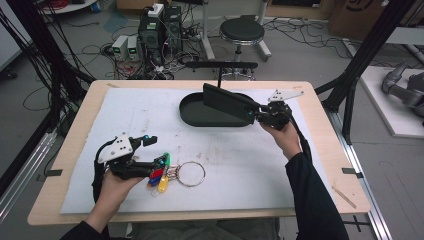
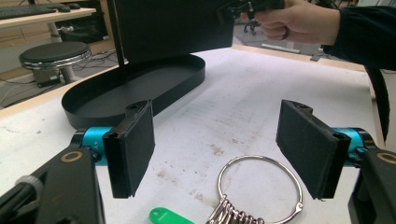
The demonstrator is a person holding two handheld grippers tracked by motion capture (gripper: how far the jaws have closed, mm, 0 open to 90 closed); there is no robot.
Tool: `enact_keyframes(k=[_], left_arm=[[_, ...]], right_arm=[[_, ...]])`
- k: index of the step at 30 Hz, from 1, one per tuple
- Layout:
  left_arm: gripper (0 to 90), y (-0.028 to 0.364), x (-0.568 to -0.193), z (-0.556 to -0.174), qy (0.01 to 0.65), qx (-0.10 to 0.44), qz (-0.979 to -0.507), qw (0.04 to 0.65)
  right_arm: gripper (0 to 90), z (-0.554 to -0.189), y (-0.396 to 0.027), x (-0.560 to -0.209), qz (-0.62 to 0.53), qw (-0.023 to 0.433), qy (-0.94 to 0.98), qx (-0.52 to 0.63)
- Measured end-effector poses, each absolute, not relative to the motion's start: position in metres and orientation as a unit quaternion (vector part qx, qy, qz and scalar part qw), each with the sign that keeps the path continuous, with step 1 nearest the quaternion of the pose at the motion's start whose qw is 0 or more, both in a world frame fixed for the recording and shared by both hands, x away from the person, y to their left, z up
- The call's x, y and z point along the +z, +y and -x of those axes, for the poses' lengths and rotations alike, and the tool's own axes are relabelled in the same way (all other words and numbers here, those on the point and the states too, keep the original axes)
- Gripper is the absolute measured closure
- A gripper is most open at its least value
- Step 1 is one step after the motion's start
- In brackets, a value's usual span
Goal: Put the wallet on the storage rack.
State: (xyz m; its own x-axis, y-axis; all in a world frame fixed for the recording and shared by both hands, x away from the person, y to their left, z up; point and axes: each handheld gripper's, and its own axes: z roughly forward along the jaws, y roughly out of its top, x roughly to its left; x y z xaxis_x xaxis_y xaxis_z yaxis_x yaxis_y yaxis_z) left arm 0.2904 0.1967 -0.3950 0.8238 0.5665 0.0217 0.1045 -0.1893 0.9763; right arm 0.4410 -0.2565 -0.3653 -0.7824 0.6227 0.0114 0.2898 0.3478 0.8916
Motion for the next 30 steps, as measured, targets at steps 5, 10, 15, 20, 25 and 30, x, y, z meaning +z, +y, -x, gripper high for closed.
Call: enact_keyframes(k=[5,10,15,20,25,30], left_arm=[[28.0,0.195,-0.396,-0.289,0.224,0.192,-0.746,0.597],[28.0,0.193,-0.396,-0.287,0.219,0.193,-0.748,0.597],[28.0,0.194,-0.397,-0.287,0.220,0.193,-0.747,0.597],[28.0,0.195,-0.397,-0.286,0.220,0.194,-0.747,0.597],[28.0,0.195,-0.398,-0.286,0.220,0.191,-0.747,0.597],[28.0,0.194,-0.399,-0.286,0.219,0.189,-0.749,0.596]], right_arm=[[76.3,-0.454,-0.247,-0.369,-0.289,0.164,0.805,0.491],[76.3,-0.468,-0.233,-0.377,-0.291,0.167,0.807,0.485],[76.3,-0.482,-0.220,-0.384,-0.291,0.176,0.813,0.472],[76.3,-0.490,-0.214,-0.392,-0.292,0.173,0.815,0.470],[76.3,-0.497,-0.213,-0.403,-0.299,0.172,0.816,0.464],[76.3,-0.504,-0.214,-0.413,-0.299,0.165,0.815,0.467]])
